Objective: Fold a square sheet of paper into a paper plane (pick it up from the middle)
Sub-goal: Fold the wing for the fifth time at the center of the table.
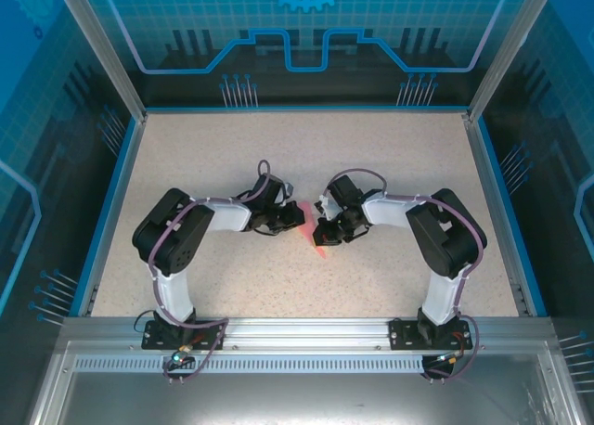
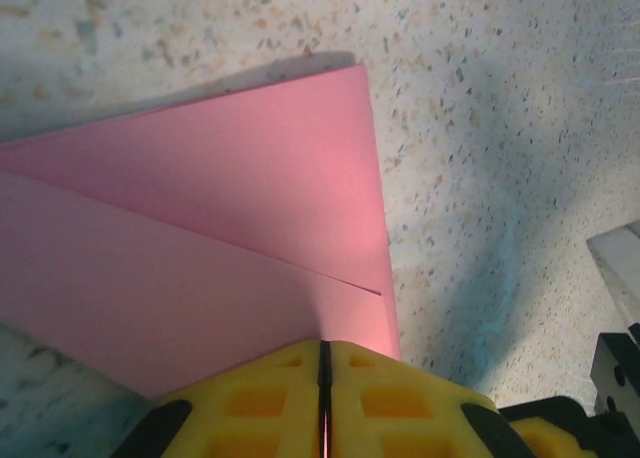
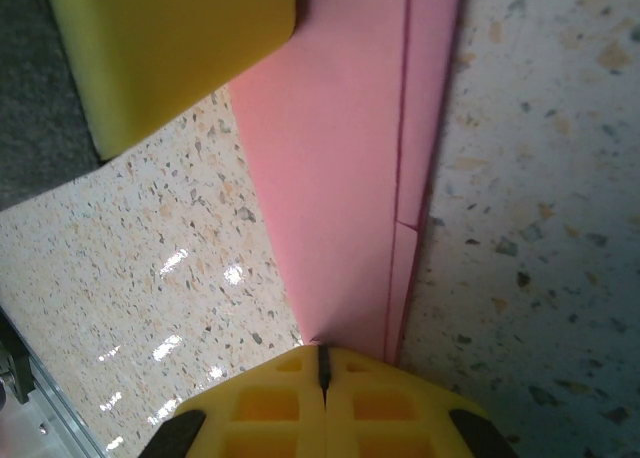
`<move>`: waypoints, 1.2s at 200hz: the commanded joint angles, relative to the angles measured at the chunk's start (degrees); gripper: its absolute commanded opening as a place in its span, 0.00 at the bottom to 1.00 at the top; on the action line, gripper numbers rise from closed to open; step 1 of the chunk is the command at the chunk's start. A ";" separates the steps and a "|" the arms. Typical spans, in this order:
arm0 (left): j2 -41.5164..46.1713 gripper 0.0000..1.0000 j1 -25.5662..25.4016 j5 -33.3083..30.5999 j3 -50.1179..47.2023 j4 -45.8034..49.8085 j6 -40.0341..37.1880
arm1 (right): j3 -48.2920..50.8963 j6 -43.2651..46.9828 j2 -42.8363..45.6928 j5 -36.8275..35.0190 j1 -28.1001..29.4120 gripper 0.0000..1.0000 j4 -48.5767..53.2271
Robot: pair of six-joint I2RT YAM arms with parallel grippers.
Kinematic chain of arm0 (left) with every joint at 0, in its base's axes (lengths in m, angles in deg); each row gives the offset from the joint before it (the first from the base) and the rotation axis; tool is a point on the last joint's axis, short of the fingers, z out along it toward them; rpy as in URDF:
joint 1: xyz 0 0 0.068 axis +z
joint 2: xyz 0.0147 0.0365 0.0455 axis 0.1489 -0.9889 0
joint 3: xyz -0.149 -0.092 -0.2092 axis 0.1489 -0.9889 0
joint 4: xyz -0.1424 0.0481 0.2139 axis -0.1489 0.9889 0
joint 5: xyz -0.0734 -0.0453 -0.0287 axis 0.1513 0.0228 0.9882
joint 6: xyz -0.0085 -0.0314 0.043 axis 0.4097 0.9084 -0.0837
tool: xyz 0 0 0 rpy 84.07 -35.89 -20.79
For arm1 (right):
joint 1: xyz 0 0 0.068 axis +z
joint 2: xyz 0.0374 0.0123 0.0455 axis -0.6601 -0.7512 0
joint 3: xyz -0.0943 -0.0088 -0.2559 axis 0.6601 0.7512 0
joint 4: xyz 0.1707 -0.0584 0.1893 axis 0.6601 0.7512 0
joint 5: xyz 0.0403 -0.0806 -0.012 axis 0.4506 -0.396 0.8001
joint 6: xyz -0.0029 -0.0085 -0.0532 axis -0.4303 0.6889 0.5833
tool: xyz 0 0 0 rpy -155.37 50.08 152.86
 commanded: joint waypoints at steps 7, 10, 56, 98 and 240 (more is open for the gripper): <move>-1.65 0.09 -0.25 -2.92 3.31 2.59 -1.60 | 2.01 0.42 -3.20 -6.33 0.76 0.02 2.19; -1.72 0.08 -0.21 -3.27 3.51 2.94 -1.87 | 2.08 0.47 -3.19 -6.37 0.77 0.02 2.23; -3.33 0.05 -0.17 -5.65 5.06 6.75 -4.36 | 1.68 0.76 -2.46 -5.79 0.62 0.02 2.09; -4.58 0.04 -0.13 -4.78 3.63 6.42 -4.18 | -1.18 0.71 0.28 -0.48 0.86 0.03 -1.22; -6.03 0.01 -0.17 -7.37 0.38 6.14 -3.34 | -5.00 2.67 -6.27 1.62 0.94 0.03 -0.69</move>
